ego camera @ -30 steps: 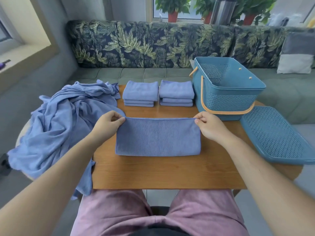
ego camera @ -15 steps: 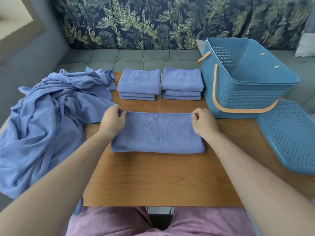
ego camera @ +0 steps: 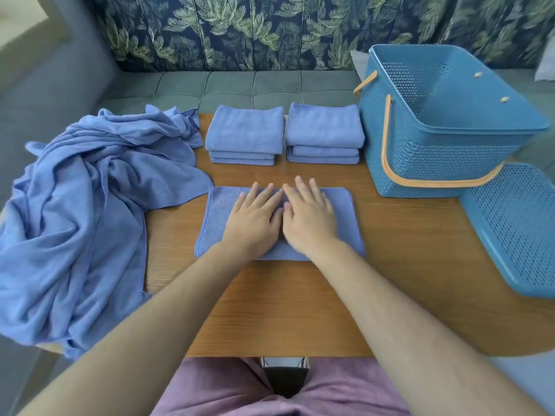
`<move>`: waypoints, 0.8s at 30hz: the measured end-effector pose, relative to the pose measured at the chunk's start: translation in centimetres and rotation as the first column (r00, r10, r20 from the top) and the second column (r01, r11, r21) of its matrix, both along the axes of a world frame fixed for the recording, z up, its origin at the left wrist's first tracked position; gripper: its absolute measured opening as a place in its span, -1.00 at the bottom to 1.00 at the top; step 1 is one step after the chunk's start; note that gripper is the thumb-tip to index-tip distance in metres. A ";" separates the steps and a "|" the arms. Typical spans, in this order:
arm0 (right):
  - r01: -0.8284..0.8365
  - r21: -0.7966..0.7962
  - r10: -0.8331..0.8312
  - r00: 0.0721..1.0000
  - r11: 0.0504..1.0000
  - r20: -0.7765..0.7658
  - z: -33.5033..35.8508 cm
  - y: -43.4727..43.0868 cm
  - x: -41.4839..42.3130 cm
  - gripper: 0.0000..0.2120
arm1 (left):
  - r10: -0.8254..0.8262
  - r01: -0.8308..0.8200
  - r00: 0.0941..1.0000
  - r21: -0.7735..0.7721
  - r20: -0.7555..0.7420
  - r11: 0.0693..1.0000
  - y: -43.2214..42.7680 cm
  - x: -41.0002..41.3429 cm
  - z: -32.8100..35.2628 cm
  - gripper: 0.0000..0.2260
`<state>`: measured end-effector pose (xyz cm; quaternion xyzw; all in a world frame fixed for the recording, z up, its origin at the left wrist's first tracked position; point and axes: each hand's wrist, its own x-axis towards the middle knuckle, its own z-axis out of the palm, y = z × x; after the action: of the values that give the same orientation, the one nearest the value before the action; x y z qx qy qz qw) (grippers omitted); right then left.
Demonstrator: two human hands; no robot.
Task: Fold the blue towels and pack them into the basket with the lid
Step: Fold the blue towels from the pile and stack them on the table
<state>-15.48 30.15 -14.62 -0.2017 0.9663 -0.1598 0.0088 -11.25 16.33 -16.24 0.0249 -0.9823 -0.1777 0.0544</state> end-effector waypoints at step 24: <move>0.016 0.025 -0.009 0.968 1.000 -0.252 1.2 1.2 2.8 -0.62 | -0.220 0.234 0.969 -0.131 0.112 0.964 -4.8 0.2 0.7 -0.51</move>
<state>-12.66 31.40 -13.38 -0.2140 0.9629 -0.1197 -0.1124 -11.01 11.48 -15.54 -0.0832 -0.9903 -0.1105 -0.0124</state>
